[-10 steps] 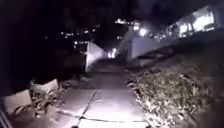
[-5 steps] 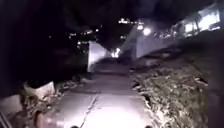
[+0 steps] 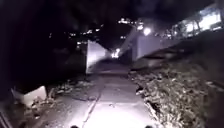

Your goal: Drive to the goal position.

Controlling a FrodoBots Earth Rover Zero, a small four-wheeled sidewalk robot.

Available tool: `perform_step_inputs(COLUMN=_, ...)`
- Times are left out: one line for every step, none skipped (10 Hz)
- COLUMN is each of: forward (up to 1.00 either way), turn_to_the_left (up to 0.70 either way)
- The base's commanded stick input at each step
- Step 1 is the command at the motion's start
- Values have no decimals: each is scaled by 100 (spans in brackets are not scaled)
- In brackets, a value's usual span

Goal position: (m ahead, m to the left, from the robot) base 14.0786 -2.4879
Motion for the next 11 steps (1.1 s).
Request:
perform_step_inputs(forward=50, turn_to_the_left=0)
perform_step_inputs(forward=50, turn_to_the_left=0)
perform_step_inputs(forward=50, turn_to_the_left=0)
perform_step_inputs(forward=50, turn_to_the_left=0)
perform_step_inputs(forward=50, turn_to_the_left=0)
perform_step_inputs(forward=50, turn_to_the_left=0)
perform_step_inputs(forward=50, turn_to_the_left=0)
perform_step_inputs(forward=50, turn_to_the_left=0)
perform_step_inputs(forward=50, turn_to_the_left=0)
perform_step_inputs(forward=50, turn_to_the_left=0)
perform_step_inputs(forward=50, turn_to_the_left=0)
